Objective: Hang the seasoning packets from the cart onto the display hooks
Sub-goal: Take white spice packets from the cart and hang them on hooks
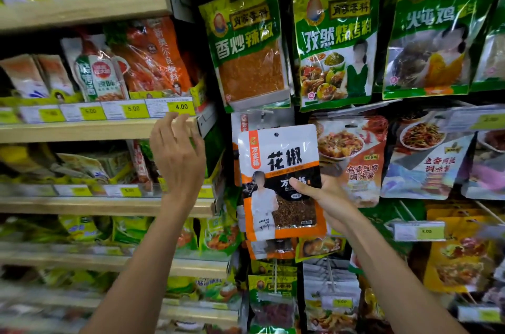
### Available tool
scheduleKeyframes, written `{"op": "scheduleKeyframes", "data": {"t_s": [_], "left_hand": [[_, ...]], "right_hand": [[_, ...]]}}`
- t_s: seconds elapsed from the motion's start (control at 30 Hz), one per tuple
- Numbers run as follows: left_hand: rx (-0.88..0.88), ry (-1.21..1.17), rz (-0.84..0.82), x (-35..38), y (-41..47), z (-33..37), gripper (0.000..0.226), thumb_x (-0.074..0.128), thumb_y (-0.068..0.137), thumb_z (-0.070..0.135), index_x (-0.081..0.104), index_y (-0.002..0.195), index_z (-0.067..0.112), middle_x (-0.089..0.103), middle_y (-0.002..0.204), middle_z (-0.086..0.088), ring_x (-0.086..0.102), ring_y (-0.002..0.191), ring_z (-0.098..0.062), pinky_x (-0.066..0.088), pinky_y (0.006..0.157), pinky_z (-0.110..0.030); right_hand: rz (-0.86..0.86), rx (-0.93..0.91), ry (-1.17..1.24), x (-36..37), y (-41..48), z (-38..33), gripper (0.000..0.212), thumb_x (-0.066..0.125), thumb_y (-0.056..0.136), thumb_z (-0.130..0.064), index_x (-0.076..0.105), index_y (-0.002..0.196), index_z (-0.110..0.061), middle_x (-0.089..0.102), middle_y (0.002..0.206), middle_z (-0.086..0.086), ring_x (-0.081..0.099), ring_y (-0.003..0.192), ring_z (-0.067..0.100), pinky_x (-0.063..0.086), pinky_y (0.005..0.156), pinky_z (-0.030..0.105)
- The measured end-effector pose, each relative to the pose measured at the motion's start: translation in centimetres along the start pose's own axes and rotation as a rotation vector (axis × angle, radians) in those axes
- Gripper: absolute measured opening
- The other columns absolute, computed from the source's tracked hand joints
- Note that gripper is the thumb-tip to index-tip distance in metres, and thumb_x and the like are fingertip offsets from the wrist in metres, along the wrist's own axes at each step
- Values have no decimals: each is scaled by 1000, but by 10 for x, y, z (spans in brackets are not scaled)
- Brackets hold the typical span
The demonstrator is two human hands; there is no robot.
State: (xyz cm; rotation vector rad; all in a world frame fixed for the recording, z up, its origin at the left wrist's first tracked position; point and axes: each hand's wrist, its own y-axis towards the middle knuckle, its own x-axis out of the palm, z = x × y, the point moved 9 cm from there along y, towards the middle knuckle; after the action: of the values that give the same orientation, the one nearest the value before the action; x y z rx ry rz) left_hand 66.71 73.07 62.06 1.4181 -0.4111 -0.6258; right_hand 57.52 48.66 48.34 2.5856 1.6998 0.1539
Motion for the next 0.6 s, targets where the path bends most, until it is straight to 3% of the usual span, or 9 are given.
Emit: {"op": "scheduleKeyframes", "data": {"t_s": [0.17, 0.27, 0.4, 0.5, 0.6], "left_hand": [[79, 53, -82, 32, 2, -23, 27, 43, 98, 17, 58, 111, -2, 58, 115, -24, 52, 107, -40, 36, 94, -46], [127, 68, -72, 42, -1, -28, 27, 40, 98, 19, 56, 110, 1, 57, 114, -22, 47, 107, -36, 34, 94, -47], [147, 4, -22, 44, -1, -31, 25, 40, 96, 20, 53, 109, 3, 56, 112, -22, 42, 106, -33, 31, 95, -45], [164, -29, -10, 42, -3, -31, 28, 38, 98, 21, 53, 112, 3, 56, 114, -23, 42, 109, -33, 31, 97, -45], [169, -49, -16, 39, -5, -31, 31, 38, 98, 21, 54, 116, 0, 56, 117, -25, 42, 112, -34, 31, 101, -46]], "right_hand": [[2, 7, -10, 15, 15, -1, 53, 78, 60, -43, 69, 103, -13, 75, 102, -2, 66, 103, 11, 48, 91, 29], [-4, -27, -22, 22, 24, -9, 61, 78, 61, -43, 66, 114, -16, 72, 111, -4, 63, 111, 13, 46, 98, 33], [8, -59, -26, 22, 34, -15, 53, 78, 57, -48, 69, 103, -23, 75, 101, -11, 65, 105, 7, 47, 92, 27], [22, -74, -11, 21, 38, -14, 56, 79, 60, -46, 68, 108, -21, 74, 101, -15, 66, 98, -1, 46, 82, 17], [43, -69, 4, 20, 40, -12, 56, 79, 62, -43, 67, 111, -21, 74, 102, -15, 66, 98, -2, 46, 80, 16]]}}
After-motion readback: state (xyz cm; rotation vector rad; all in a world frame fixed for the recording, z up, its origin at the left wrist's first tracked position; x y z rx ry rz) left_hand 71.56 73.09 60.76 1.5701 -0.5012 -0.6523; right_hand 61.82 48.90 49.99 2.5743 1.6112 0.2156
